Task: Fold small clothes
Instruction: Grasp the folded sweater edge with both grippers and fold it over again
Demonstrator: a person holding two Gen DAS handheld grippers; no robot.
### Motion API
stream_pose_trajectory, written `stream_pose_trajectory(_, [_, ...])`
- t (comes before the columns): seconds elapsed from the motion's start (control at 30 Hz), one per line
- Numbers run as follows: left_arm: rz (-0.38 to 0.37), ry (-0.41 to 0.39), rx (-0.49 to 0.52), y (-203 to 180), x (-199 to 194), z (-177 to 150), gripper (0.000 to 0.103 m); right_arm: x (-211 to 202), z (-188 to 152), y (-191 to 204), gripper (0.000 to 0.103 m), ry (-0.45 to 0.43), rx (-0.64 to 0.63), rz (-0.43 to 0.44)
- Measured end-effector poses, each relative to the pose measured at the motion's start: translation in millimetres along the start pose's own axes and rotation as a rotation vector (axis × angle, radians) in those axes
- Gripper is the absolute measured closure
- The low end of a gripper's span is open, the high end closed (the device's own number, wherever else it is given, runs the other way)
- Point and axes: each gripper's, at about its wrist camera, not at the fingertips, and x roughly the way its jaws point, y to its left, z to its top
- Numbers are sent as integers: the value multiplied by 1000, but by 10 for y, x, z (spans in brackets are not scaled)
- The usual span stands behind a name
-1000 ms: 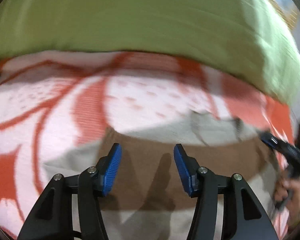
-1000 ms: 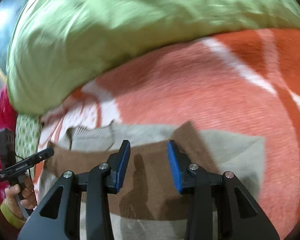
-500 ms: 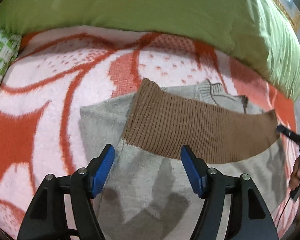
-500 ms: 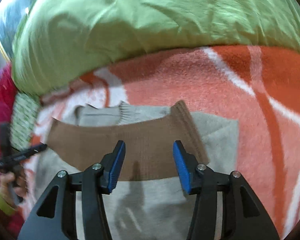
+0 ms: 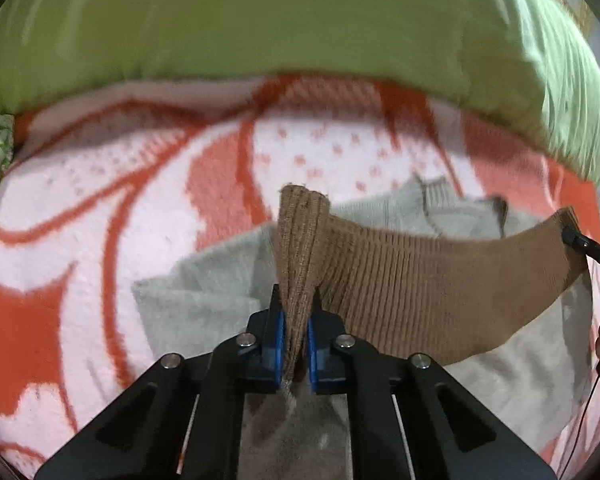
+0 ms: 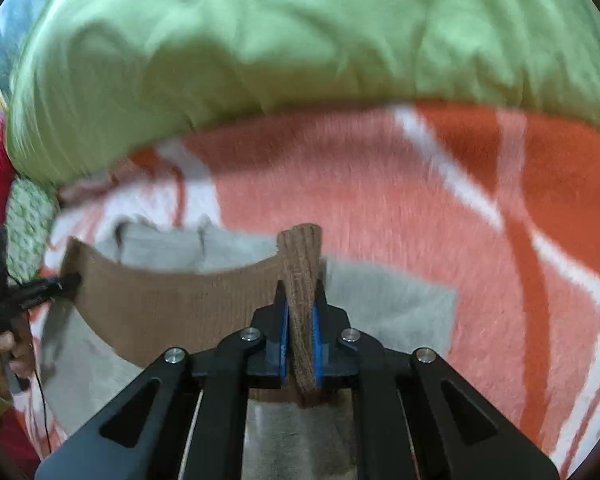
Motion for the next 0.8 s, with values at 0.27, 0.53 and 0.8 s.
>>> stream_pose_trajectory(0.27, [73,46,-25,14,219,78,85,338,70,-220,91,61,66,-98])
stream_pose_trajectory(0.53, [-85,26,-111,124,-619,-538,69,-489,-355,124,82,-17,81,120])
stream_pose_trajectory(0.8, [-200,140,-144,-176,-895,-1589,69,-107,-1300,1245,82,362,-120,507])
